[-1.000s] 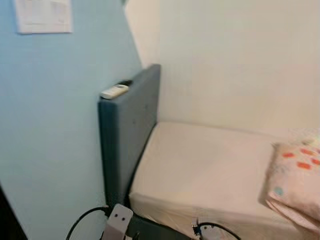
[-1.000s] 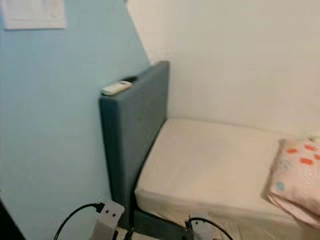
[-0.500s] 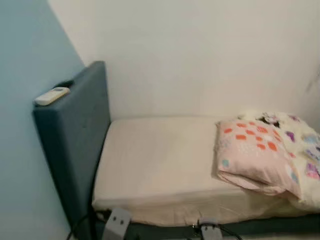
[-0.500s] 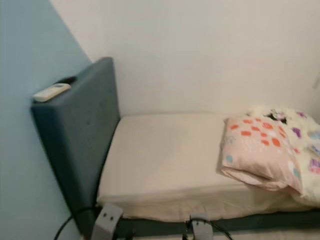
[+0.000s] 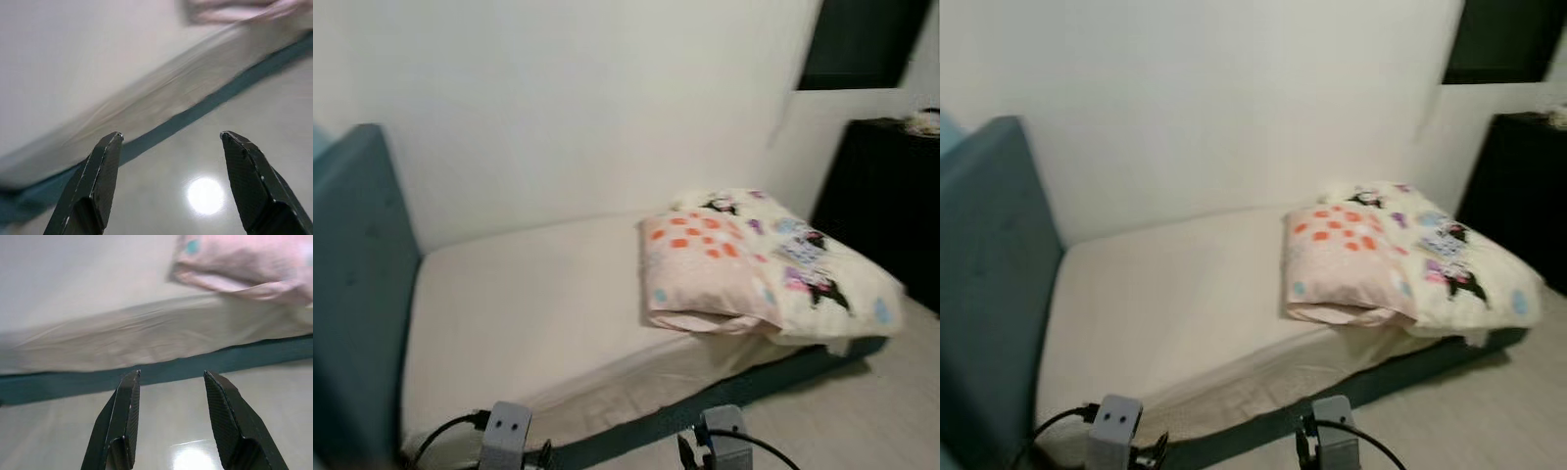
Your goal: Clean up the room
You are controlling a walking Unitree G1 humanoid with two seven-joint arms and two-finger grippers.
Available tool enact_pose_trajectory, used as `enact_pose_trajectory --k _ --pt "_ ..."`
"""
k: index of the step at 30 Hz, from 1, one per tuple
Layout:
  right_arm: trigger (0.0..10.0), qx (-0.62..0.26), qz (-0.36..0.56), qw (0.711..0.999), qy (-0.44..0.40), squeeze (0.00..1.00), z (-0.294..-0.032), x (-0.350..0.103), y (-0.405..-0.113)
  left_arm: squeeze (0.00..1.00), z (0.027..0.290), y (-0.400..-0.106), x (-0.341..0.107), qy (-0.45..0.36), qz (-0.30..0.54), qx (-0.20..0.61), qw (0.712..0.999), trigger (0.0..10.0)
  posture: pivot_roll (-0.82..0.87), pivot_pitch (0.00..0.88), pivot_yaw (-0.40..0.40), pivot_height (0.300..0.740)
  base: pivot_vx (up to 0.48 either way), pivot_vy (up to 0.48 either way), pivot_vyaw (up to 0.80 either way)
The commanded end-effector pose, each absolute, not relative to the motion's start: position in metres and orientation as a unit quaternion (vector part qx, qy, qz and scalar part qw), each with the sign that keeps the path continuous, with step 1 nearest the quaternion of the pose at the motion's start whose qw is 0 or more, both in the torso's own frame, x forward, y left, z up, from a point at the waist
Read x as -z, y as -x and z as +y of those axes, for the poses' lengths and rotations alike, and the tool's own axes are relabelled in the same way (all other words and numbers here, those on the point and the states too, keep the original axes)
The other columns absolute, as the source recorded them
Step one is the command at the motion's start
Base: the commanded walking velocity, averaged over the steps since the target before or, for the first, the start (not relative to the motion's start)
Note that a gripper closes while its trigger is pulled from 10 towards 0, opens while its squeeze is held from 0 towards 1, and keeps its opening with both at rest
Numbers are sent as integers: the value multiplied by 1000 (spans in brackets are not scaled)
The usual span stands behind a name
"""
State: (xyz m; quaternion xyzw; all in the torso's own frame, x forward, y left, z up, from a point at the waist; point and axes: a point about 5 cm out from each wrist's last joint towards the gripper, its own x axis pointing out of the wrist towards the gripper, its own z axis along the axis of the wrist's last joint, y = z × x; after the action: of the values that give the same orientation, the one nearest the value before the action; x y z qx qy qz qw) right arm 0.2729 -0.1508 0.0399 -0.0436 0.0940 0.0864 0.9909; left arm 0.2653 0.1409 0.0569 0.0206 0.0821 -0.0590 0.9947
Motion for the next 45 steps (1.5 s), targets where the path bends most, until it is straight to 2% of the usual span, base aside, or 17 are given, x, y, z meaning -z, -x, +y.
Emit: enact_pose_trajectory --k 1,12,22,45 --pt "10000 -89 88 992 33 0 -148 -40 -272 0 142 -261 -54 -20 86 57 994 10000 21 108 -30 740 0 0 -800" --pt "10000 -97 81 991 35 0 -144 -40 -270 0 131 -259 -58 -10 72 85 994 10000 19 103 -31 740 0 0 -800" --pt "10000 -93 83 992 31 0 -147 -40 -272 0 130 -259 -63 -2 52 92 994 10000 11 96 -34 740 0 0 0" --pt "10000 -100 87 991 36 0 -147 -38 -272 0 125 -256 -65 12 38 108 993 10000 7 75 -44 740 407 0 0"
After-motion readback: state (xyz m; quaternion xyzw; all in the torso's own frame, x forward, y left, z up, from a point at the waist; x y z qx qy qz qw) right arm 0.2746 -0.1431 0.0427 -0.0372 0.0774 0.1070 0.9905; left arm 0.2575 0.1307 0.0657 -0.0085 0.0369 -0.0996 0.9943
